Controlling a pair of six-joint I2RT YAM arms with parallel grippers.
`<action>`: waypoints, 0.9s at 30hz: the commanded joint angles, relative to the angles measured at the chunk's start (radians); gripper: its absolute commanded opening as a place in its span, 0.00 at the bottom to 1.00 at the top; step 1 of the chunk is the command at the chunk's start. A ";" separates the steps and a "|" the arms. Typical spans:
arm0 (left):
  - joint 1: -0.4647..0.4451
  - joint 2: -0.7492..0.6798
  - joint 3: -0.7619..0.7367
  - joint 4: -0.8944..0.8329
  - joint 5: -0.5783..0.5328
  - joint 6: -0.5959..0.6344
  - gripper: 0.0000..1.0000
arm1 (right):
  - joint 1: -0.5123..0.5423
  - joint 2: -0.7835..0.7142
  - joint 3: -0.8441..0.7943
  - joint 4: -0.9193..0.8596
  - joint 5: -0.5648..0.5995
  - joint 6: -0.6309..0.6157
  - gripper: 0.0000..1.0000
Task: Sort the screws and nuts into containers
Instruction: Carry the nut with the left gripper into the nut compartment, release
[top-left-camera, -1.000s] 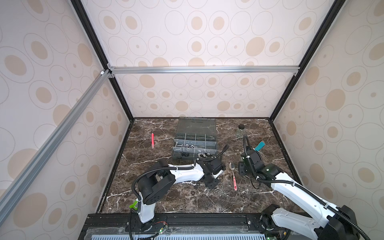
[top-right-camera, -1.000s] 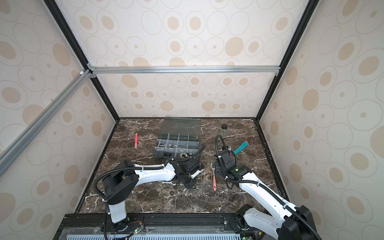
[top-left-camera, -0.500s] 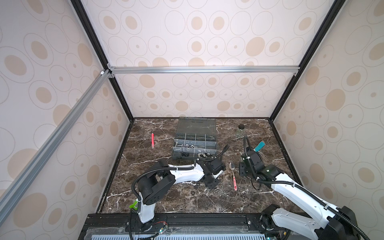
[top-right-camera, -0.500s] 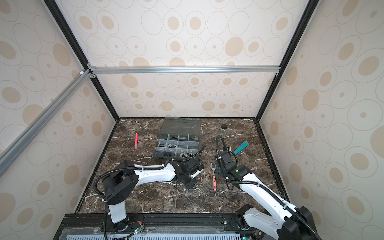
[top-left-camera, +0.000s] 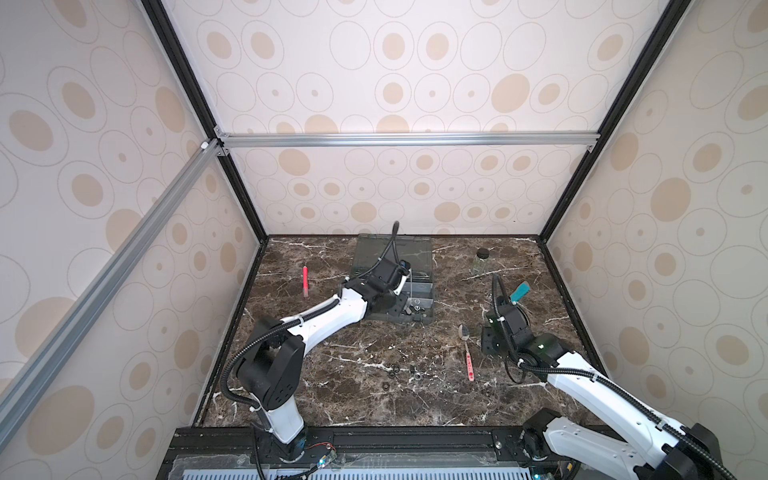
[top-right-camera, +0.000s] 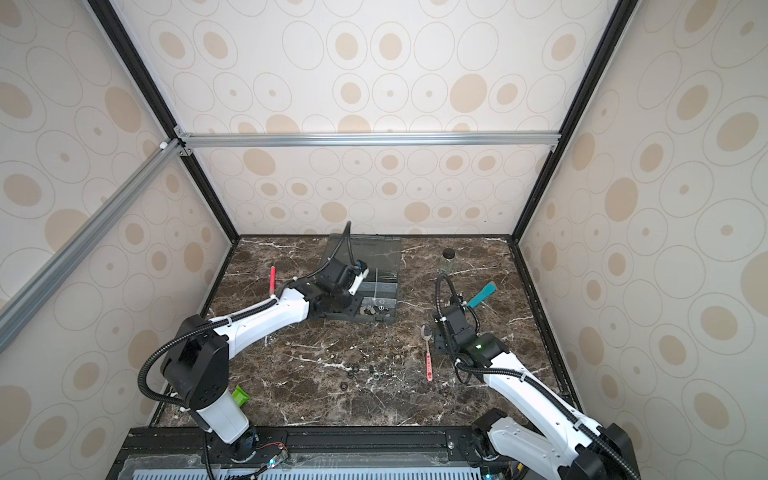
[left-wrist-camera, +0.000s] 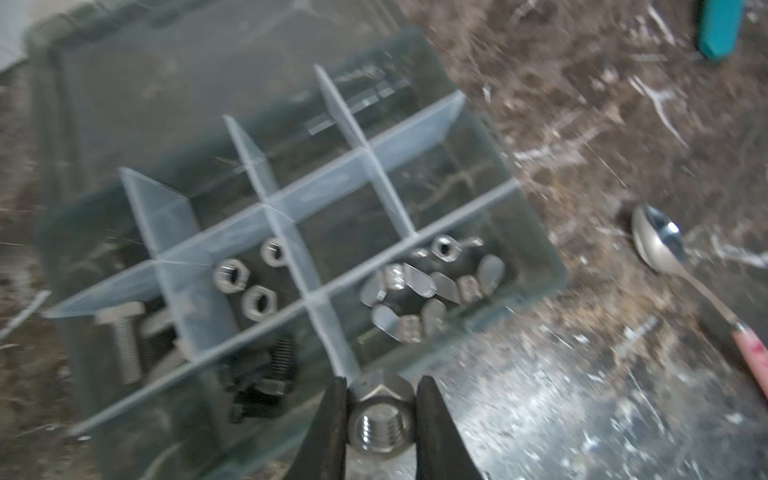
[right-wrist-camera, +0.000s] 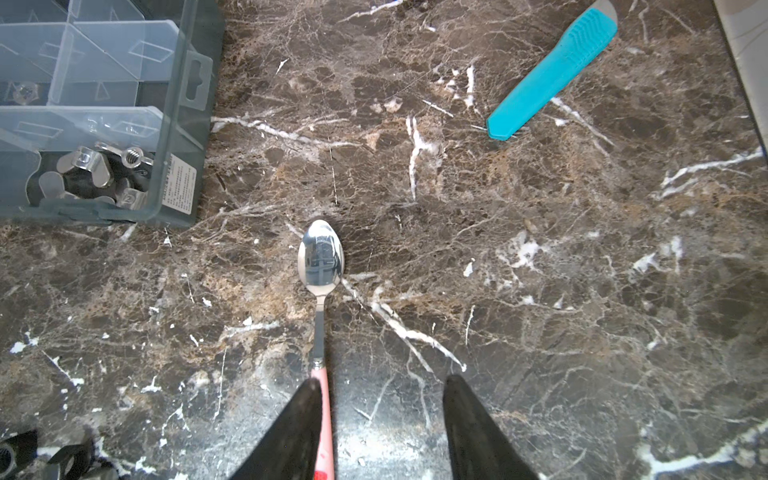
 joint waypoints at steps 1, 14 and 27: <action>0.069 0.047 0.085 -0.005 0.026 0.051 0.19 | -0.008 -0.044 -0.017 -0.048 0.025 0.015 0.51; 0.174 0.213 0.183 0.024 0.075 0.068 0.19 | -0.008 -0.143 -0.051 -0.101 0.043 0.040 0.51; 0.180 0.221 0.163 0.031 0.091 0.067 0.39 | -0.008 -0.138 -0.050 -0.091 0.024 0.049 0.52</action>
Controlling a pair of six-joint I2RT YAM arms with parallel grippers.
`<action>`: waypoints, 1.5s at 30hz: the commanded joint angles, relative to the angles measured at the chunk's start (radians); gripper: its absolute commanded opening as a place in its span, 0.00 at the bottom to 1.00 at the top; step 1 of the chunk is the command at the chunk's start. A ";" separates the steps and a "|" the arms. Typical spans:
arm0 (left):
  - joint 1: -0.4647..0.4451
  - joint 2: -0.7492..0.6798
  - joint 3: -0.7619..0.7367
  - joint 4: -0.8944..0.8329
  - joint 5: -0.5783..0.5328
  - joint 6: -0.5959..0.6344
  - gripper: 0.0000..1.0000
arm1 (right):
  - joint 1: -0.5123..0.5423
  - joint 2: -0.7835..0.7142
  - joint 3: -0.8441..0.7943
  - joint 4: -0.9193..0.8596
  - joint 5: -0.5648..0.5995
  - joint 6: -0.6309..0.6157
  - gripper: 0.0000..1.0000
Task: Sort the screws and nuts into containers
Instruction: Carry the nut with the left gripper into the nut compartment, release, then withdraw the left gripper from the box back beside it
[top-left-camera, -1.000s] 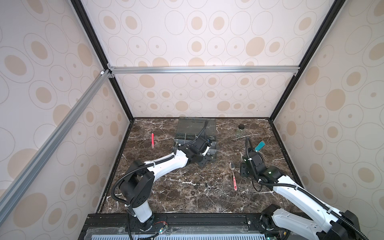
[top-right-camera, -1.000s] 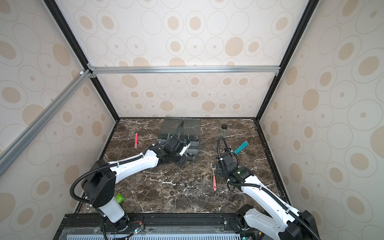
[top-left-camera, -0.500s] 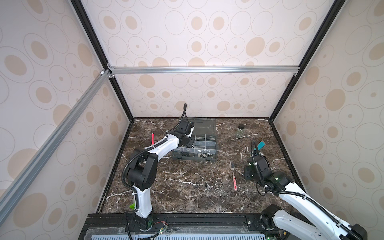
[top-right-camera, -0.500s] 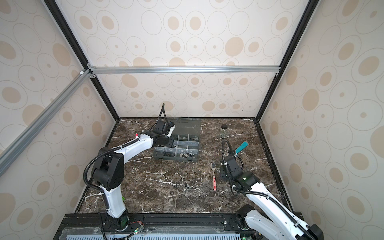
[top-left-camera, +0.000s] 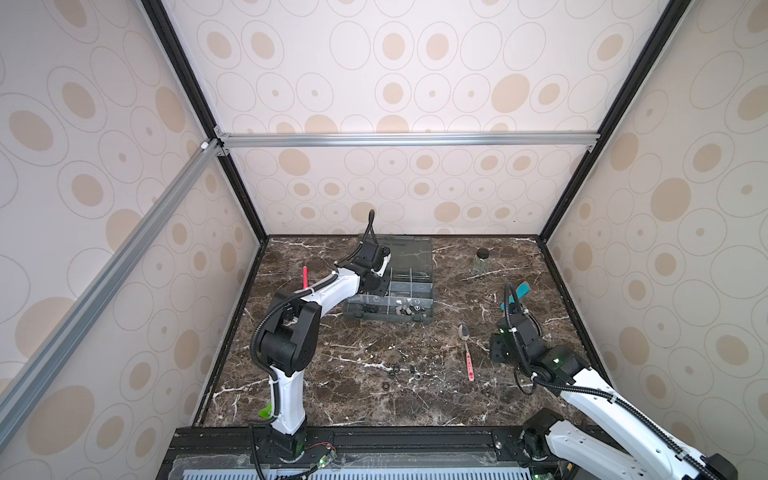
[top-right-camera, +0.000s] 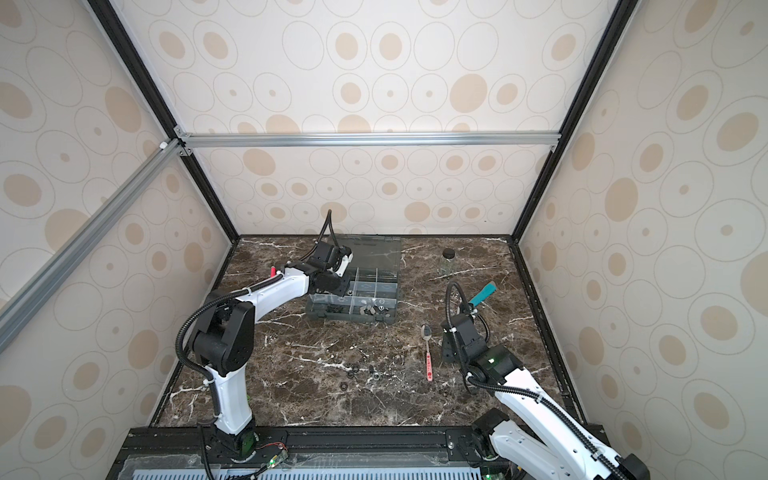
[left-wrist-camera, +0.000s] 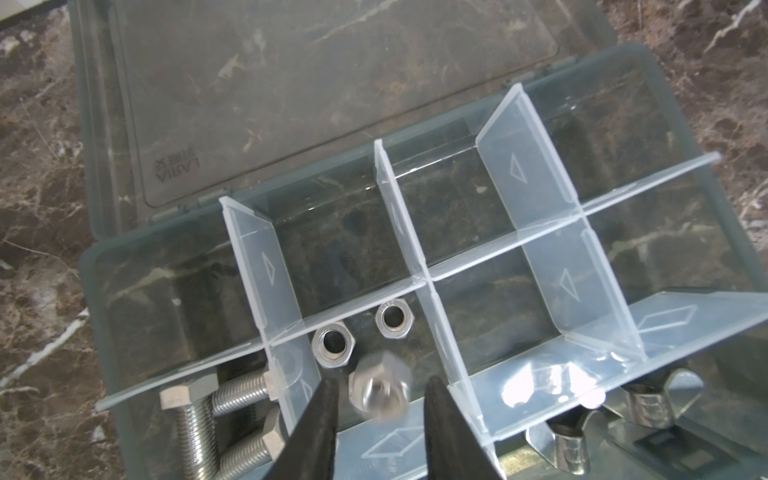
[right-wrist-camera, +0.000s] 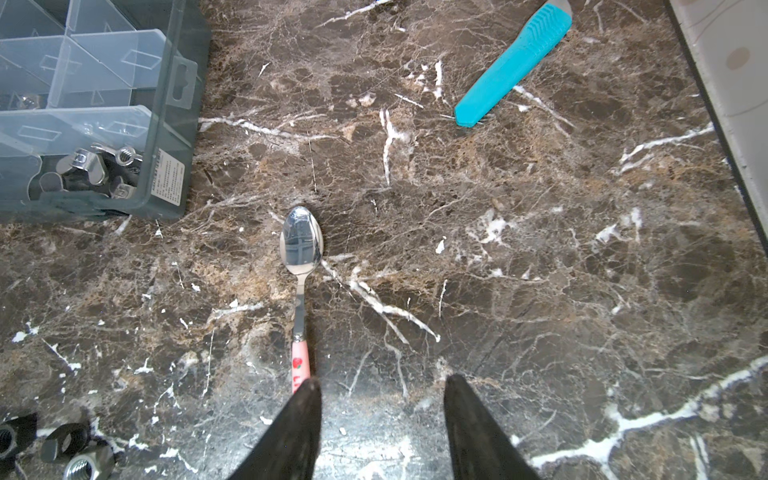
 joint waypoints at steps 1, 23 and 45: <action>0.006 -0.008 0.023 0.012 0.011 0.016 0.39 | -0.009 -0.001 -0.007 -0.015 0.001 0.018 0.52; 0.019 -0.146 -0.090 0.092 0.074 -0.055 0.40 | -0.009 -0.012 -0.024 -0.023 -0.016 0.032 0.52; 0.028 -0.584 -0.419 0.393 0.206 -0.154 0.46 | -0.009 0.038 -0.045 0.069 -0.096 -0.018 0.52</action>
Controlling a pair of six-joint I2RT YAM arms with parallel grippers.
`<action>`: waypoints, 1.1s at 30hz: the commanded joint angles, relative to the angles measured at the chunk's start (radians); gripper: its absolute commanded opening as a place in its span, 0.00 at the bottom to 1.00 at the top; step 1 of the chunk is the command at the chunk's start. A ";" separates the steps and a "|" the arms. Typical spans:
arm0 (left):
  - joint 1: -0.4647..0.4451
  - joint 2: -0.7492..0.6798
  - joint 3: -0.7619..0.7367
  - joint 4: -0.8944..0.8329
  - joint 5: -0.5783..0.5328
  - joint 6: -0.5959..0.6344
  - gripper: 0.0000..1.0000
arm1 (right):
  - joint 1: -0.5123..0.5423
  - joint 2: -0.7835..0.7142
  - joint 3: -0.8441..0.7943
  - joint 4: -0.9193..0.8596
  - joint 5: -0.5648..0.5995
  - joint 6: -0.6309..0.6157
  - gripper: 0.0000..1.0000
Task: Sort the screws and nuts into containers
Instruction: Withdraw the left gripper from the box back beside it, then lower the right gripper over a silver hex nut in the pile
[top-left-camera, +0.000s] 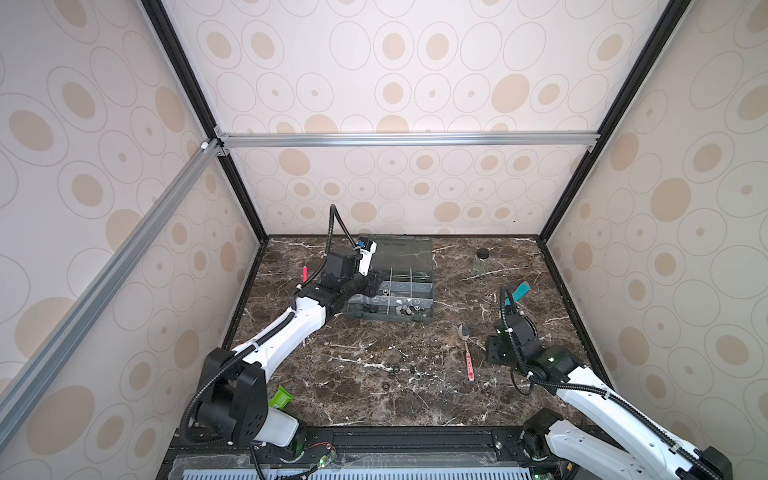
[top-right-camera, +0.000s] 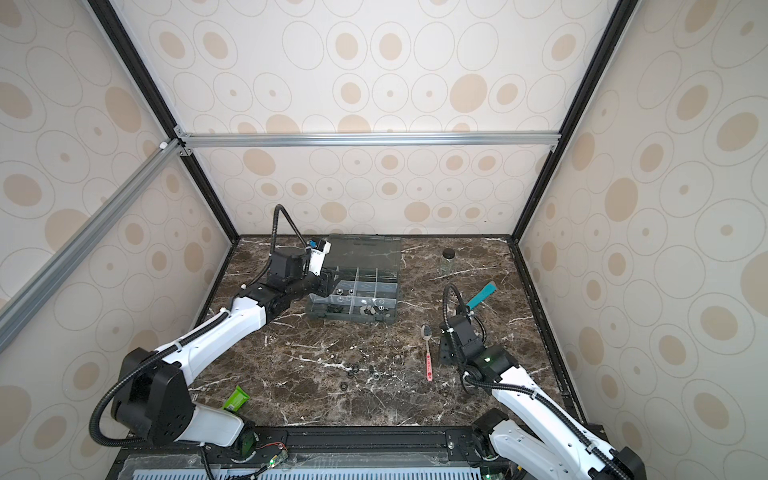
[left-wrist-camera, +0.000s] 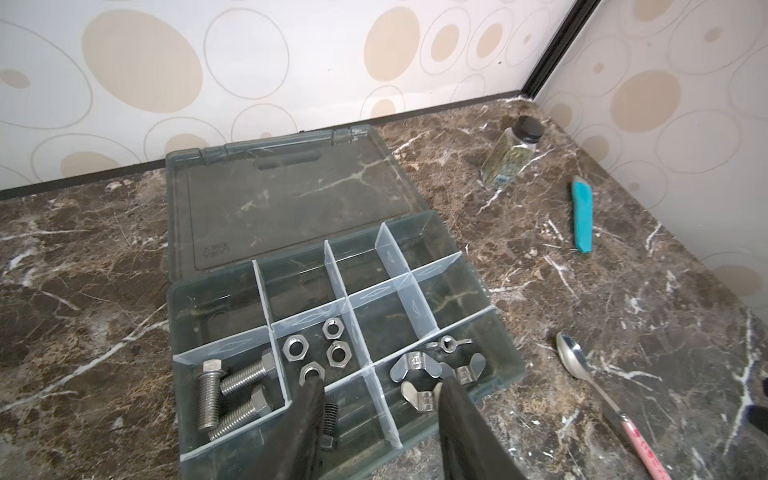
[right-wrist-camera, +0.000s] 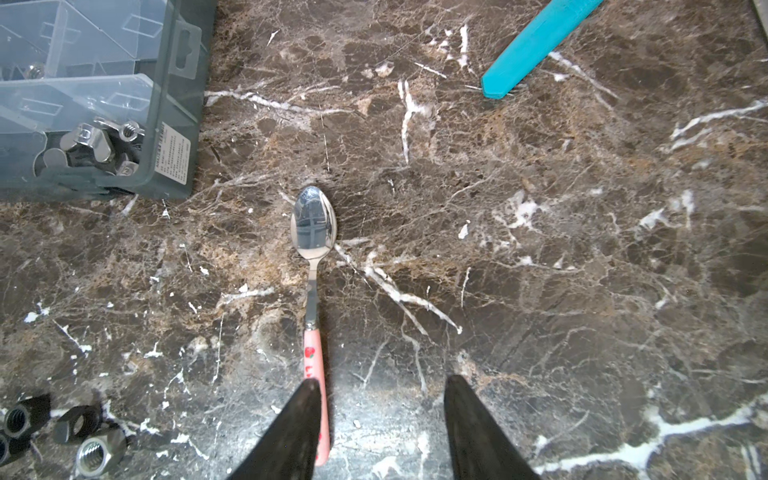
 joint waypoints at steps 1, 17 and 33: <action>0.007 -0.072 -0.046 0.097 0.018 -0.038 0.46 | -0.008 0.009 -0.016 0.036 -0.045 -0.035 0.52; 0.008 -0.365 -0.343 0.336 -0.063 -0.214 0.57 | 0.025 0.067 -0.048 0.228 -0.330 -0.155 0.52; 0.008 -0.398 -0.405 0.387 -0.083 -0.280 0.64 | 0.394 0.439 0.150 0.182 -0.340 -0.473 0.54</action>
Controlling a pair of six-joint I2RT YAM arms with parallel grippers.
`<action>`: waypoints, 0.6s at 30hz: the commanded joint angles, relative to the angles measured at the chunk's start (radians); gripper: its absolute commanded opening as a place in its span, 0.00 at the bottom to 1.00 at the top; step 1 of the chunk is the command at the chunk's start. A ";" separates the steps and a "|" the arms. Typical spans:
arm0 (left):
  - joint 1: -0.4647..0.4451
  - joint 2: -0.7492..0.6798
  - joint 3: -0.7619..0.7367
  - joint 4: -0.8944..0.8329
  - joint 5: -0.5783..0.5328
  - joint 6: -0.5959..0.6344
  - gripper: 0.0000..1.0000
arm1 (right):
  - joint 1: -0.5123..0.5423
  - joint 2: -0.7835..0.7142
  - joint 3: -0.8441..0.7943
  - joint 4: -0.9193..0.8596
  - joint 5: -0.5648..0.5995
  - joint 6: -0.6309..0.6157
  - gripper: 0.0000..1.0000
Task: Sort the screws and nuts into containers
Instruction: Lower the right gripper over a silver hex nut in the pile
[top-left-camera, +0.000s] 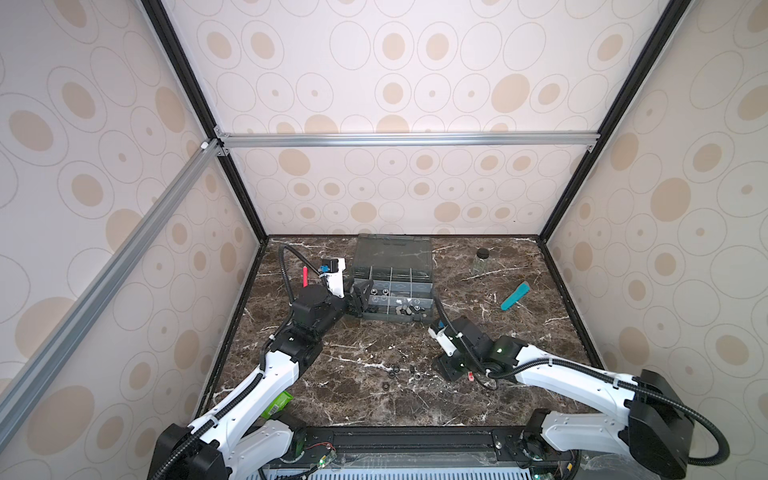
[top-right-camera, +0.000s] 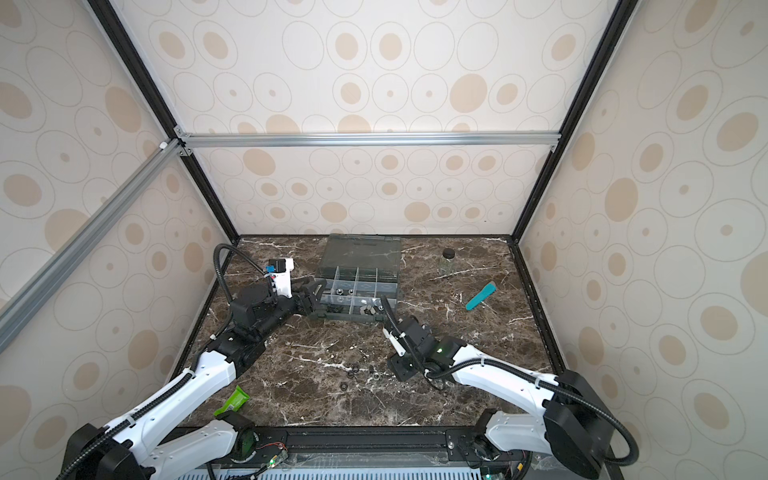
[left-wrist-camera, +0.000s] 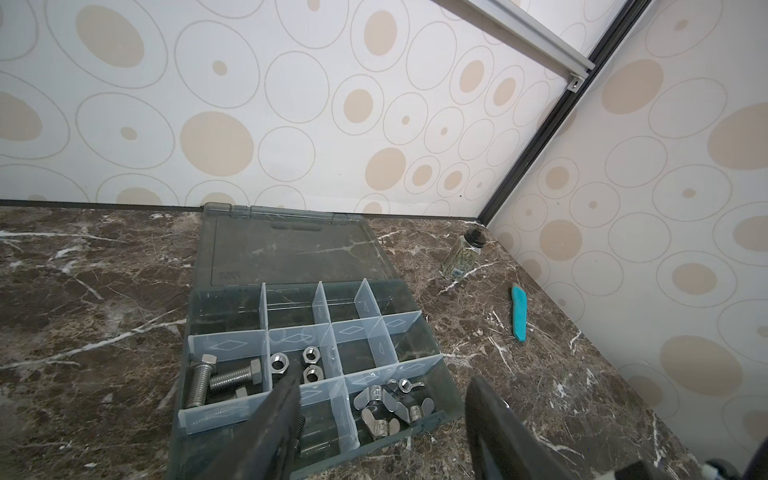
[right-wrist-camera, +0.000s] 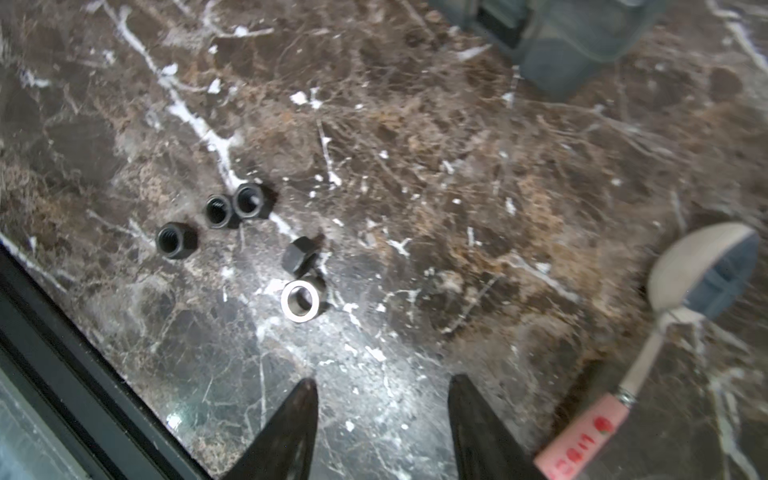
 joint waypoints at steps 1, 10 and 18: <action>0.008 -0.013 -0.001 0.042 0.000 -0.027 0.64 | 0.053 0.065 0.054 -0.030 -0.039 -0.162 0.55; 0.008 -0.033 -0.009 0.027 -0.017 -0.024 0.65 | 0.100 0.181 0.132 -0.029 -0.081 -0.333 0.56; 0.007 -0.050 -0.022 0.025 -0.030 -0.018 0.66 | 0.113 0.294 0.229 -0.136 -0.058 -0.436 0.56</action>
